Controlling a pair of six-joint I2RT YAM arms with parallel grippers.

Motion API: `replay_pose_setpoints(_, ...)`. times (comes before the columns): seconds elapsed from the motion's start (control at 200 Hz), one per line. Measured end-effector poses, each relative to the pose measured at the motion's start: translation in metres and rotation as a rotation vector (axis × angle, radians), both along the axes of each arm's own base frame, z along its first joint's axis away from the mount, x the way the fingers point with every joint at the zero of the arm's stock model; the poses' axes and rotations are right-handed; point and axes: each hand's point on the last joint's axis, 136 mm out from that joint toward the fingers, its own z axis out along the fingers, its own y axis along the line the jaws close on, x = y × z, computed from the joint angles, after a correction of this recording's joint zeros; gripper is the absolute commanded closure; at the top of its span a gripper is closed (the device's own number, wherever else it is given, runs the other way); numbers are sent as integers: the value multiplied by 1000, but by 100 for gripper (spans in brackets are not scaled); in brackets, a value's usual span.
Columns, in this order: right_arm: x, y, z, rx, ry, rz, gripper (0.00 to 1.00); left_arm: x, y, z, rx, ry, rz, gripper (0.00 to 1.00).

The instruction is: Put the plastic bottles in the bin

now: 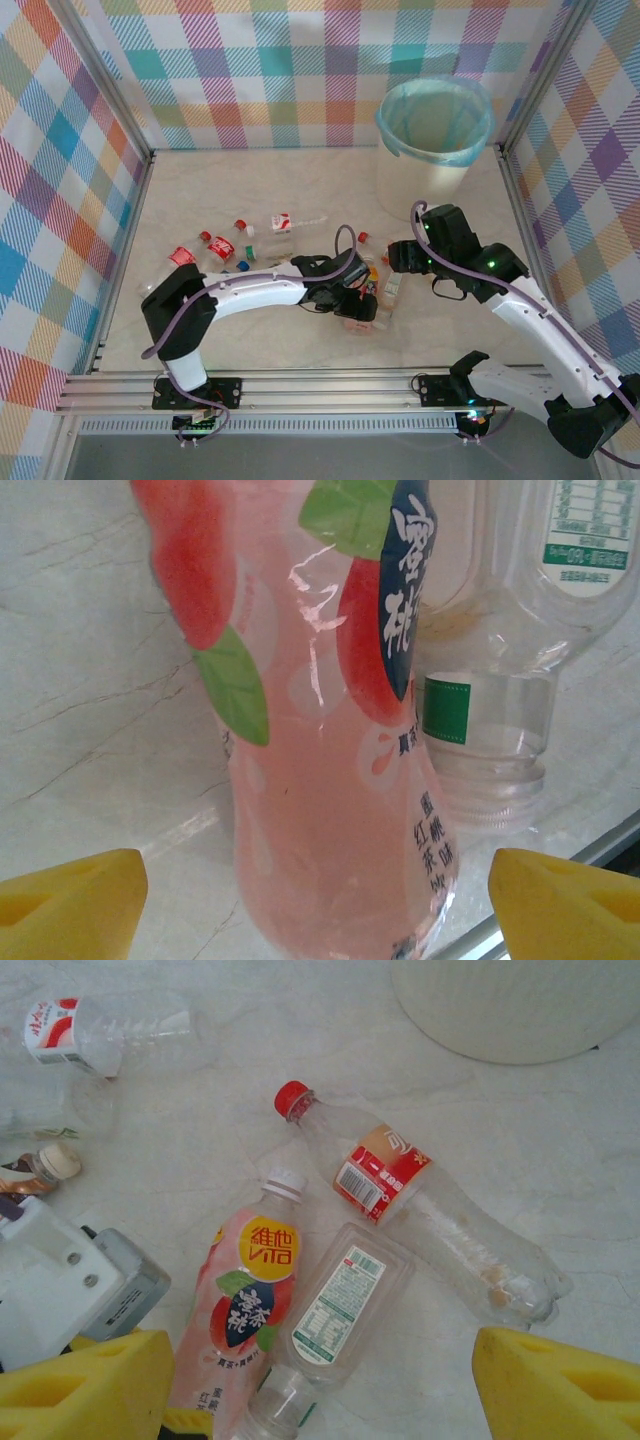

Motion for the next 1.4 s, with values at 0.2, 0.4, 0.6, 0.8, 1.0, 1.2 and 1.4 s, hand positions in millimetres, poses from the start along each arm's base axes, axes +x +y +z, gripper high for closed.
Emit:
replay_pose_setpoints(0.2, -3, -4, -4, -12, 8, -5, 21, -2, -2, -13, 24, 30, -7, 13)
replay_pose_setpoints(0.4, -3, -4, -6, -14, 11, -5, 20, -3, -7, -21, 39, 59, -16, 13)
replay_pose_setpoints(0.6, -4, -4, -14, -27, 32, -5, 20, -5, -5, -28, 65, 73, -18, 19)
replay_pose_setpoints(0.8, -3, -3, -18, -33, 46, -2, 20, -7, -2, -30, 81, 80, -21, 30)
replay_pose_setpoints(1.0, -1, 0, -20, -30, 54, 3, 20, -6, 0, -28, 83, 70, -22, 34)
replay_pose_setpoints(1.2, 6, 11, -10, 6, 40, 22, 21, -4, 20, 0, 78, -19, -20, 35)
replay_pose_setpoints(1.4, 19, 39, 37, 155, -66, 88, 20, 3, 45, 70, -43, -243, -36, 34)
